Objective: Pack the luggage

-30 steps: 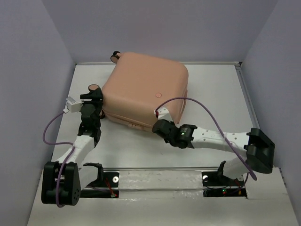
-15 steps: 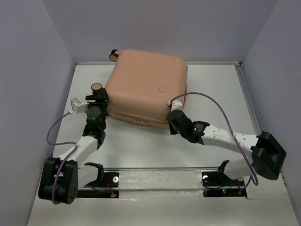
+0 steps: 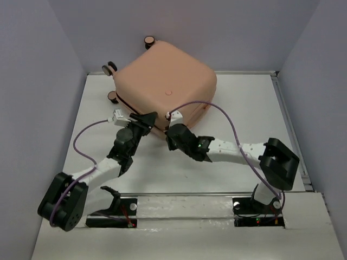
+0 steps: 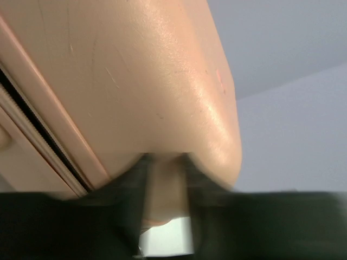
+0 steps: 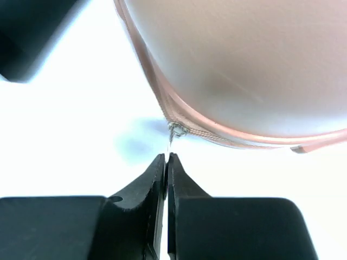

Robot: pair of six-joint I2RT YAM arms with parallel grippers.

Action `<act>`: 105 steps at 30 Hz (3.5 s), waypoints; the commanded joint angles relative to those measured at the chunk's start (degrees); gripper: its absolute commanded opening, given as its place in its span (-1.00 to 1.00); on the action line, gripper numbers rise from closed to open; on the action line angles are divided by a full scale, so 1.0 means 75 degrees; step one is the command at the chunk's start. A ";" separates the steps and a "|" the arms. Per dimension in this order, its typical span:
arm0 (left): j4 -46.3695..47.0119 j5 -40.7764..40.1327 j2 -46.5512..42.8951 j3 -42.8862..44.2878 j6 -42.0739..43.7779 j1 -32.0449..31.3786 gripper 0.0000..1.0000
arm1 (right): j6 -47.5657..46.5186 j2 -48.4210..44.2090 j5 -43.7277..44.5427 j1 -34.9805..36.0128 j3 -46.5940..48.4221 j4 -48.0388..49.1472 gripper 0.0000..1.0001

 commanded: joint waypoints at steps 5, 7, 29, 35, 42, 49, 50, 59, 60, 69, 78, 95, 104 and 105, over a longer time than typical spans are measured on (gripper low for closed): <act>-0.0739 0.2659 -0.0534 -0.0482 0.0533 0.0079 -0.88 | 0.0567 -0.4537 -0.3650 -0.2482 -0.4059 0.2793 -0.86; -0.0786 0.2706 -0.0675 -0.0505 0.0569 0.0115 -0.88 | 0.0368 -0.4976 -0.3442 -0.2626 -0.4062 0.2055 -0.86; -0.1607 0.1722 -0.0067 0.0290 0.1213 -0.2323 -0.88 | 0.0788 -0.6235 -0.3208 -0.1082 -0.4039 0.1219 -0.86; -0.0401 0.1768 0.1573 0.0807 0.0991 -0.2311 -0.88 | 0.0192 -0.1515 -0.1170 0.2271 -0.0189 0.2206 -0.86; -0.0047 0.1945 0.1599 0.0351 0.0814 -0.2194 -0.89 | 0.0915 -0.4657 -0.0779 0.0662 -0.3490 0.2275 -0.86; -0.2533 0.1268 -0.1136 0.0337 0.1492 -0.1948 -0.70 | 0.0942 -0.5541 -0.0475 0.0573 -0.3769 0.1502 -0.86; -0.3100 0.1079 -0.1457 0.0547 0.1645 -0.1704 -0.45 | 0.0965 -0.5482 -0.0522 0.0573 -0.3757 0.1502 -0.87; -0.6481 0.3419 -0.2211 0.2705 0.2608 0.2209 0.98 | 0.1071 -0.5388 -0.0804 0.0573 -0.3980 0.1795 -0.86; -0.6435 0.3653 -0.2083 0.2822 0.2515 0.2537 0.98 | 0.1071 -0.5353 -0.0804 0.0573 -0.3980 0.1795 -0.86; -0.4783 0.5038 0.0237 0.3489 0.1296 0.4040 0.98 | 0.1012 -0.5154 -0.0944 0.0573 -0.4050 0.1830 -0.86; -0.3553 0.5062 0.1691 0.4088 0.0348 0.4029 0.94 | 0.1059 -0.4989 -0.1191 0.0573 -0.4179 0.2029 -0.86; -0.1876 0.4220 0.1460 0.3305 -0.0100 0.4017 -0.88 | 0.0954 -0.4756 -0.0934 0.0573 -0.4086 0.2169 -0.86; -0.2097 0.3983 -0.2125 -0.0327 0.0721 0.3643 -0.88 | 0.0625 -0.2557 -0.1894 0.0701 -0.2857 0.3295 -0.87; -0.2261 0.4088 -0.2430 -0.0596 0.0768 0.3607 -0.88 | 0.0486 -0.2274 -0.1859 0.0911 -0.2344 0.3295 -0.86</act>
